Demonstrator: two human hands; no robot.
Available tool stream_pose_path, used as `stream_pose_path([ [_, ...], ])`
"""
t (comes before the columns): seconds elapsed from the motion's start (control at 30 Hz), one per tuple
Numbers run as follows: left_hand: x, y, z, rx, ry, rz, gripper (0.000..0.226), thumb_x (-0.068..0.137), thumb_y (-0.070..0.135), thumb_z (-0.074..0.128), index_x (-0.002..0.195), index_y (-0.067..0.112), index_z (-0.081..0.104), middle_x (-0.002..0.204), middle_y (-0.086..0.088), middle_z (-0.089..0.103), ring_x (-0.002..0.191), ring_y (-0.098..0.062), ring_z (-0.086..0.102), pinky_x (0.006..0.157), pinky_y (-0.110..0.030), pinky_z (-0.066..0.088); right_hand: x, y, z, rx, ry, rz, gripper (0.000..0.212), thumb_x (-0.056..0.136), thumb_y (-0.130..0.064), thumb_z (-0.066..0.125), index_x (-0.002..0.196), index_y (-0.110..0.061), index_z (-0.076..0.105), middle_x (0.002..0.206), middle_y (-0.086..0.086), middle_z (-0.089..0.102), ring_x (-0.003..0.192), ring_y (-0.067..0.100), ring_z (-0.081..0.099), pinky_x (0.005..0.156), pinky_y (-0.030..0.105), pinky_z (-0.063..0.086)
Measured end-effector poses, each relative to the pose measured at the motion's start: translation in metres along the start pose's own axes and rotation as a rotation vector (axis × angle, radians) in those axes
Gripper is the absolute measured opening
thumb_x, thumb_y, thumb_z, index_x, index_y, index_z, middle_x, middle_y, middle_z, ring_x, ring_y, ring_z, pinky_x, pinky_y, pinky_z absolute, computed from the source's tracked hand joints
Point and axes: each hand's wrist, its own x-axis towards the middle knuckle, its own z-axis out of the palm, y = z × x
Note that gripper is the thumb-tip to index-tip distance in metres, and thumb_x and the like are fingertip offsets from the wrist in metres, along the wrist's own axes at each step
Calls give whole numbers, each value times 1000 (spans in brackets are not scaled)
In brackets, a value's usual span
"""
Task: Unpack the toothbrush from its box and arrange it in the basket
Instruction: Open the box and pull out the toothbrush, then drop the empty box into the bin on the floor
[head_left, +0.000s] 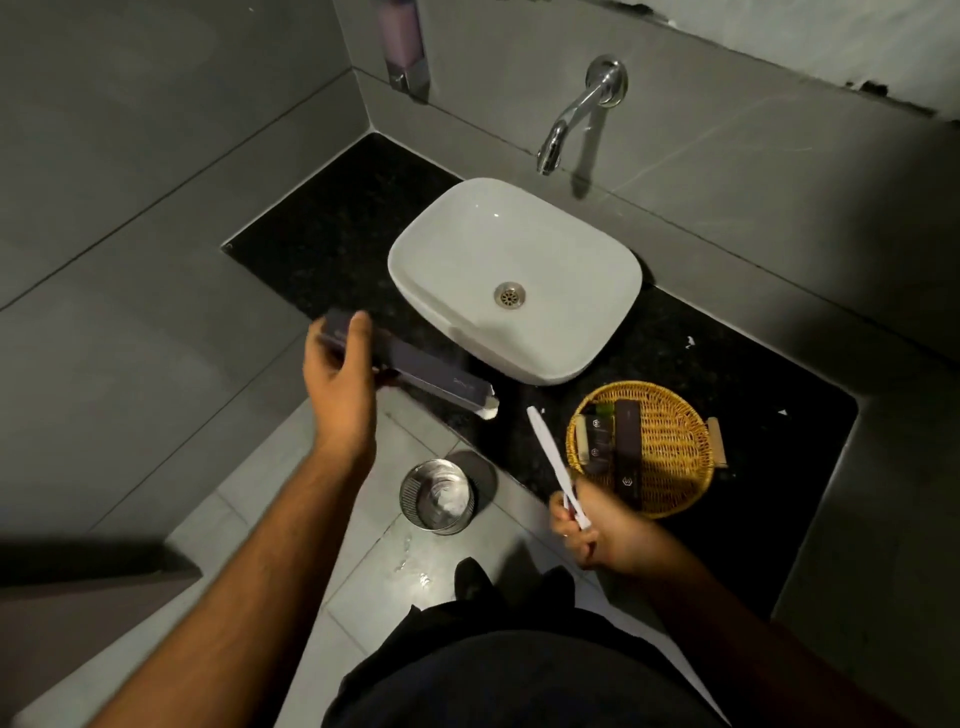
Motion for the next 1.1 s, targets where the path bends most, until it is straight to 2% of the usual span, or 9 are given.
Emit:
stream_pose_path([
  [0.13,2,-105,-57,-43,122,-439,14,110,29,66,115,16,67,126,-26,78,90,-35,81,87,-41,69,4,11,0,-58,60,-101,61,102,-65,27,64,-20,46,49,-7,37,35,7,28,37,14,21],
  [0.23,-7,-174,-84,-23,162,-709,19,107,20,71,121,8,69,131,-33,75,92,-40,77,99,-53,63,1,17,1,-79,1,0,76,103,-69,21,53,-17,43,49,-3,34,35,11,25,43,19,16],
  [0.43,-11,-273,-99,136,276,-879,40,101,12,76,127,-17,67,90,-28,72,64,-29,70,56,-30,55,8,51,-17,28,56,85,73,101,-72,24,56,-17,43,56,-1,31,39,12,23,48,23,16],
  [0.53,3,-311,-85,219,251,-885,60,103,31,76,146,-7,57,123,-28,70,87,-42,74,72,-43,58,18,77,-39,78,133,91,74,102,-71,29,59,-14,47,55,2,35,42,15,30,46,22,26],
  [0.67,-2,-342,-72,613,-31,-937,76,110,60,48,162,5,43,160,-27,55,143,-50,57,120,-54,48,16,102,-55,304,36,190,64,101,-56,39,57,-9,45,53,7,40,40,18,43,43,24,40],
  [0.83,-37,-326,-42,530,-41,-810,53,117,39,44,157,4,52,158,-26,58,146,-46,55,123,-58,44,12,99,-46,311,112,133,72,105,-62,22,56,-12,41,49,2,35,34,13,32,44,20,25],
  [0.9,-51,-303,-27,467,-103,-733,44,117,36,43,150,12,59,150,-20,64,138,-42,62,113,-59,53,6,83,-41,279,142,103,74,107,-61,20,55,-14,44,49,0,36,33,12,33,43,20,30],
  [0.97,-60,-276,-11,436,-148,-656,41,117,37,44,145,15,63,144,-16,68,125,-37,71,94,-41,59,-2,64,-37,234,195,76,75,107,-61,22,54,-15,47,49,-1,38,32,11,34,41,20,34],
  [1.1,-86,-207,30,591,-347,-194,38,112,43,45,132,20,69,131,-4,74,124,-23,70,104,-43,58,-15,32,-32,53,356,56,66,101,-70,33,57,-22,44,54,-2,33,37,11,26,46,23,19],
])
